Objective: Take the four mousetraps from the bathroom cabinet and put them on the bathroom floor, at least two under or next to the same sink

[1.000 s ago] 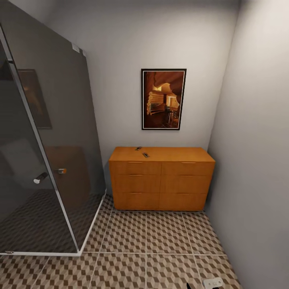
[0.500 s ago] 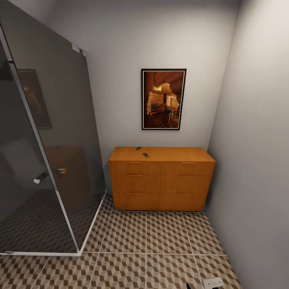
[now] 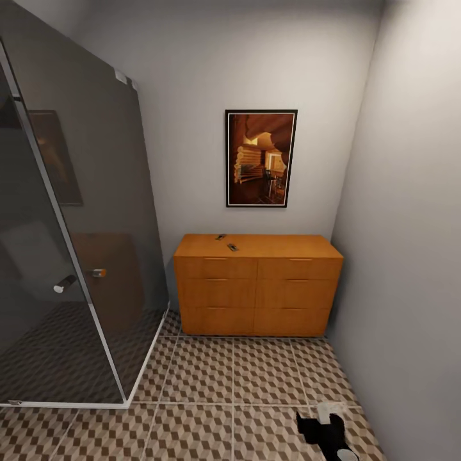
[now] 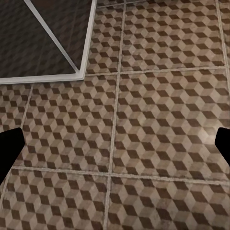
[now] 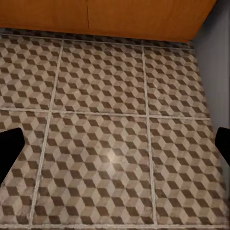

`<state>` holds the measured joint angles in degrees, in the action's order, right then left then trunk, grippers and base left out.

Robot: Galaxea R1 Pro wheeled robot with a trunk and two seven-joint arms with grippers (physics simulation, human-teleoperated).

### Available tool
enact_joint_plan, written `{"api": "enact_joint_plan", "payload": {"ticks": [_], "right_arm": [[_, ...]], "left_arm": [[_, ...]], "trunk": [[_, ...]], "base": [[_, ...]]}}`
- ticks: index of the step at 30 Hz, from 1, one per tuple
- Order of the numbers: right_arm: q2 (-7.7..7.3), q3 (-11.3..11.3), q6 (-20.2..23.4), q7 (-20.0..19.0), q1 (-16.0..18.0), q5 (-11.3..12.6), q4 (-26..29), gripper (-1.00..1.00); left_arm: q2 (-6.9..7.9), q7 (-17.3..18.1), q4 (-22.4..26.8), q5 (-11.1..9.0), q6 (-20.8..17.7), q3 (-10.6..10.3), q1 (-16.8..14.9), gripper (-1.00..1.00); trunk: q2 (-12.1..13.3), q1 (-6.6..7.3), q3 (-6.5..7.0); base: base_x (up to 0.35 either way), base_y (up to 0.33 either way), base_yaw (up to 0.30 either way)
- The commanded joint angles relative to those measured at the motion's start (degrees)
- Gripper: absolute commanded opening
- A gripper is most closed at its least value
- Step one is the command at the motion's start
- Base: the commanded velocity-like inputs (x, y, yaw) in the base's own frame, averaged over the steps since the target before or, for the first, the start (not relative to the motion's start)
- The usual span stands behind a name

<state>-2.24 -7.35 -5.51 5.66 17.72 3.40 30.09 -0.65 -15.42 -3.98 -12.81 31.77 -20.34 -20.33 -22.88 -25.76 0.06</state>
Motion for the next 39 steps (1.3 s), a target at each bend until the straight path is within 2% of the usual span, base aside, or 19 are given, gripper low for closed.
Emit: {"api": "enact_joint_plan", "payload": {"ticks": [1,2,4,7,10,14,15,20,22,23,26,27,28,30,31,33,34,37,39], "right_arm": [[-0.09,-0.5,2.5,0.7,0.0,0.4,2.6,1.00],[-0.11,-0.5,9.3,1.3,0.1,0.4,10.0,1.00],[-0.15,-0.5,14.8,1.6,0.5,0.4,16.8,1.00],[-0.19,-0.5,19.7,1.8,1.7,0.4,22.9,1.00],[-0.21,-0.5,28.6,1.9,5.4,0.4,29.8,1.00],[-0.20,-0.4,35.1,1.9,9.8,0.4,32.1,1.00],[-0.15,-0.4,38.5,1.9,13.5,0.5,32.8,1.00],[0.08,-0.4,43.5,1.9,20.6,0.6,33.2,1.00],[0.21,-0.4,45.4,1.9,23.1,0.6,33.2,1.00],[0.44,-0.4,47.5,1.9,25.9,0.7,33.0,1.00],[0.79,-0.4,50.6,1.8,30.6,0.7,31.6,1.00],[1.00,-0.4,52.2,1.8,34.0,0.7,29.8,1.00],[1.14,-0.4,52.8,1.8,35.8,0.7,28.6,1.00],[1.71,-0.4,54.1,1.8,41.4,0.8,24.1,1.00],[2.35,-0.4,54.6,1.8,45.3,0.8,20.1,1.00],[3.11,-0.4,54.9,1.7,49.1,0.8,15.7,1.00],[3.80,-0.4,55.0,1.7,52.6,0.8,11.2,1.00],[4.99,-0.4,55.1,1.7,57.9,0.9,4.5,1.00],[5.70,-0.4,55.1,1.7,59.5,0.9,2.7,1.00]], "left_arm": [[-0.05,-0.1,-0.2,-0.4,0.3,-0.5,-0.1,1.00],[-0.05,-0.1,-0.2,-0.4,0.3,-0.5,-0.1,1.00],[-0.05,-0.1,-0.2,-0.4,0.3,-0.5,-0.1,1.00],[-0.05,-0.1,-0.2,-0.4,0.3,-0.5,-0.1,1.00],[-0.05,-0.1,-0.2,-0.4,0.3,-0.5,-0.1,1.00],[-0.05,-0.1,-0.2,-0.4,0.3,-0.5,-0.1,1.00],[-0.05,-0.1,-0.2,-0.4,0.3,-0.5,-0.1,1.00],[-0.09,-0.1,-0.3,-0.4,0.2,-0.5,-0.1,1.00],[-0.11,-0.1,-0.2,-0.4,0.2,-0.5,-0.1,1.00],[-0.12,-0.1,-0.3,-0.4,0.2,-0.5,-0.1,1.00],[-0.13,-0.1,-0.3,-0.4,0.2,-0.5,-0.1,1.00],[-0.13,-0.1,-0.3,-0.4,0.2,-0.5,-0.1,1.00],[-0.14,-0.1,-0.3,-0.4,0.2,-0.5,-0.1,1.00],[-0.14,-0.1,-0.3,-0.4,0.2,-0.5,-0.1,1.00],[-0.14,-0.1,-0.3,-0.4,0.2,-0.5,-0.1,1.00],[-0.14,-0.1,-0.3,-0.4,0.2,-0.5,-0.1,1.00],[-0.14,-0.1,-0.3,-0.4,0.2,-0.5,-0.1,1.00],[-0.14,-0.1,-0.3,-0.4,0.1,-0.5,-0.1,1.00],[-0.14,-0.1,-0.3,-0.4,0.0,-0.5,-0.1,1.00]], "trunk": [[0.0,-0.02,-0.03],[0.0,-0.02,-0.03],[0.0,-0.02,-0.03],[0.0,-0.02,-0.03],[0.0,-0.02,-0.03],[0.0,-0.02,-0.03],[0.0,-0.02,-0.03],[0.0,-0.02,-0.03],[0.0,-0.02,-0.03],[0.0,-0.02,-0.03],[0.0,-0.02,-0.03],[0.0,-0.02,-0.03],[0.0,-0.02,-0.03],[0.0,-0.02,-0.03],[0.0,-0.02,-0.03],[0.0,-0.02,-0.03],[0.0,-0.02,-0.03],[0.0,-0.02,-0.03],[0.0,-0.02,-0.03]], "base": [[0.000,0.000,0.000],[0.000,0.000,0.000],[0.000,0.000,0.000],[0.000,0.000,0.000],[0.000,0.000,0.000],[0.000,0.000,0.000],[0.000,0.000,0.000],[0.000,0.000,0.000],[0.000,0.000,0.000],[0.000,0.000,0.000],[0.000,0.000,0.000],[0.000,0.000,0.000],[0.000,0.000,0.000],[0.000,0.000,0.000],[0.000,0.000,0.000],[0.000,0.000,0.000],[0.000,0.000,0.000],[0.010,0.000,0.000],[0.080,0.000,0.000]]}}
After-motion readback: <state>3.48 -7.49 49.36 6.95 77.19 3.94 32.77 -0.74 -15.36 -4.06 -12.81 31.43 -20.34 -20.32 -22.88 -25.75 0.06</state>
